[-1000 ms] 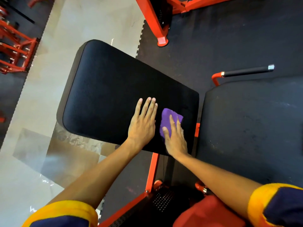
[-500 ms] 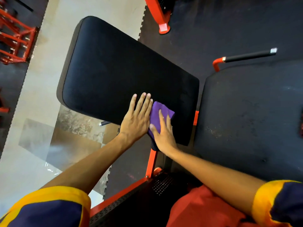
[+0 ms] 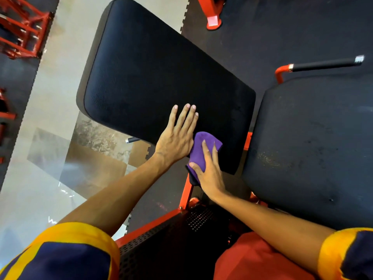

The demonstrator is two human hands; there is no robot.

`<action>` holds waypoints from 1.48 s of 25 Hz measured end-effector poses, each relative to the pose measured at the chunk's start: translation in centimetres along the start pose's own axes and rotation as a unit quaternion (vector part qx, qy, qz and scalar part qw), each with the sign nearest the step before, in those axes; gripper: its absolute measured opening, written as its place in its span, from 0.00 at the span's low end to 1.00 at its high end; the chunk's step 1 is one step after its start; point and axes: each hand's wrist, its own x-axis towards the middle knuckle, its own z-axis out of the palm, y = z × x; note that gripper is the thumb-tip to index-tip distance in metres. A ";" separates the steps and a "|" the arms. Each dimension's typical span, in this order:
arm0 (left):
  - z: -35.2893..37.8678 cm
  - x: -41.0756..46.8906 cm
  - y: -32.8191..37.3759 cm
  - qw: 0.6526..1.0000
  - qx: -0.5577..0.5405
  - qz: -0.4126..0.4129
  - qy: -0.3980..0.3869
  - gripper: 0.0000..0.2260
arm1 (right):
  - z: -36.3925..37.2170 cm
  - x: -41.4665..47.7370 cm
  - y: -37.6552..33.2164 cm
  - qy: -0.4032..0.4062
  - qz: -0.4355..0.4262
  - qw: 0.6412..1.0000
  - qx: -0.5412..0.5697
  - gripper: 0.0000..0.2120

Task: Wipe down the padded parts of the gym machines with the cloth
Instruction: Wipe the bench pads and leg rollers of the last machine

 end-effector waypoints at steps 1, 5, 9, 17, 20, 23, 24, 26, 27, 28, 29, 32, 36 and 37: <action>0.1 0.0 0.1 1.000 0.000 -0.001 -0.003 0.29 | 0.4 -0.2 -0.1 0.003 -0.023 1.000 -0.020 0.43; 0.3 0.1 0.1 1.000 -0.005 -0.001 -0.008 0.30 | 0.4 1.0 1.7 0.037 -0.026 0.983 -0.177 0.60; 1.0 0.1 0.2 1.000 0.010 -0.001 0.013 0.28 | -0.8 2.1 7.4 0.054 0.055 0.978 -0.195 0.60; 0.5 0.3 0.5 1.000 0.018 -0.023 0.011 0.28 | 0.0 2.7 2.6 0.044 -0.031 0.990 -0.129 0.54; 0.8 0.5 0.7 0.999 0.036 -0.030 0.010 0.29 | -0.8 3.3 4.0 0.053 -0.108 0.965 -0.233 0.54; 0.5 0.4 1.0 0.998 0.049 -0.041 -0.001 0.30 | -1.7 3.2 8.4 0.021 -0.068 0.955 -0.289 0.58; 0.6 0.5 1.1 0.997 0.055 -0.047 -0.005 0.30 | -2.0 3.0 9.5 0.009 -0.024 0.960 -0.280 0.60; 0.6 0.8 1.7 0.997 0.050 -0.064 -0.012 0.30 | -2.1 3.0 10.0 -0.010 0.064 0.970 -0.232 0.61; 0.5 1.0 2.3 0.996 0.040 -0.074 -0.015 0.30 | -1.9 3.0 9.6 -0.004 0.080 0.976 -0.203 0.61; 0.6 1.0 3.1 0.996 0.034 -0.080 -0.022 0.30 | -1.6 2.9 8.9 0.005 0.071 0.981 -0.179 0.60; 0.9 0.8 4.2 0.996 0.029 -0.073 -0.035 0.30 | -1.1 2.8 7.8 0.016 0.041 0.986 -0.159 0.59; 2.5 -0.8 7.8 0.997 0.017 -0.021 -0.070 0.29 | -0.7 2.3 6.3 0.023 -0.075 0.985 -0.152 0.57; 4.2 -0.8 8.0 1.000 0.002 -0.031 -0.001 0.28 | -3.5 4.4 11.2 -0.012 -0.113 0.966 -0.234 0.59; 4.3 -0.8 8.0 0.999 0.005 -0.032 0.013 0.28 | -4.5 4.9 12.8 -0.029 -0.091 0.967 -0.235 0.60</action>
